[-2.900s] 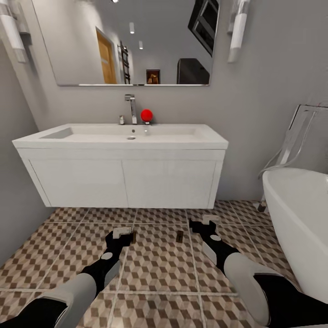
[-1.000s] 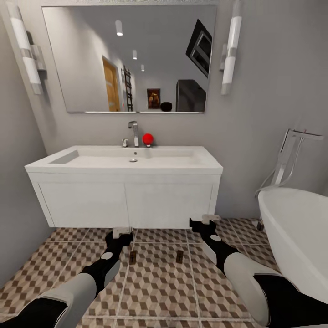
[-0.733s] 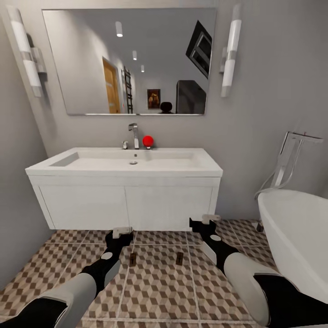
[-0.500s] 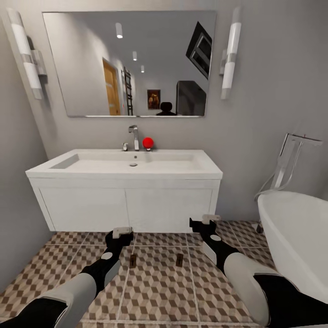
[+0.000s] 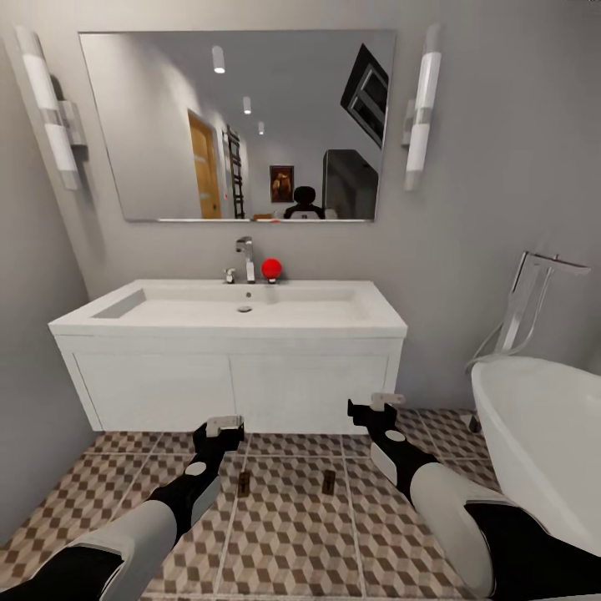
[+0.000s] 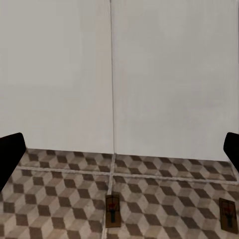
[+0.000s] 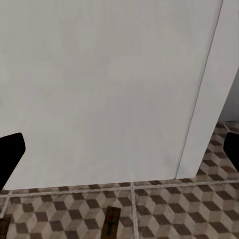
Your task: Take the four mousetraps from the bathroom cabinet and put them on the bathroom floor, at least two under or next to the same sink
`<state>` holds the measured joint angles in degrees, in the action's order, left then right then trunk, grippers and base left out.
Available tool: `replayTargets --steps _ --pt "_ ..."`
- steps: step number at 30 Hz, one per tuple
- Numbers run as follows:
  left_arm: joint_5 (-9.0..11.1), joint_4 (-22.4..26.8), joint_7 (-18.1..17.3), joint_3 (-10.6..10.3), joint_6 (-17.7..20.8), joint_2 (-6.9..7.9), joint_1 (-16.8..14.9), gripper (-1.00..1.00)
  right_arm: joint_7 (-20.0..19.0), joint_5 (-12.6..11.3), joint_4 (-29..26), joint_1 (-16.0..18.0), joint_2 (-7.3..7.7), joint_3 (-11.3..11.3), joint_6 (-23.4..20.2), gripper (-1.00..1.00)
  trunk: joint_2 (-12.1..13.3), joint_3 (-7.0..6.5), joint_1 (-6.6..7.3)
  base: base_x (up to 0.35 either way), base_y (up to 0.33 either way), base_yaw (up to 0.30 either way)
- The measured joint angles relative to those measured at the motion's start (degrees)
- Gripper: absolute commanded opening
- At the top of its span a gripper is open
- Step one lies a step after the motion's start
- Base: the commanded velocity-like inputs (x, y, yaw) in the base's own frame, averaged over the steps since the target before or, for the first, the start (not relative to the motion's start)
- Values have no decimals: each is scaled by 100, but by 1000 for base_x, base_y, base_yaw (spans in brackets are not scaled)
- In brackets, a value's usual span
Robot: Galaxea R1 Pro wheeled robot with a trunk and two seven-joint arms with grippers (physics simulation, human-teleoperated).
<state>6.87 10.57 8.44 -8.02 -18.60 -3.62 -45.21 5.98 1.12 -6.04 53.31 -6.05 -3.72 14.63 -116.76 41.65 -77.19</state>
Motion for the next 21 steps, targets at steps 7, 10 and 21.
replayTargets --steps 7,10,21 --pt "0 3 1 0 0 0 -1 100 3 0 0 0 1 3 0 100 281 -126 154 0 0 0" --pt "0 3 1 0 0 0 -1 100 3 0 0 0 1 4 0 100 401 -180 220 0 0 0" --pt "0 4 2 7 0 0 0 100 3 5 0 -1 -1 4 -8 100 842 -377 461 0 0 0"
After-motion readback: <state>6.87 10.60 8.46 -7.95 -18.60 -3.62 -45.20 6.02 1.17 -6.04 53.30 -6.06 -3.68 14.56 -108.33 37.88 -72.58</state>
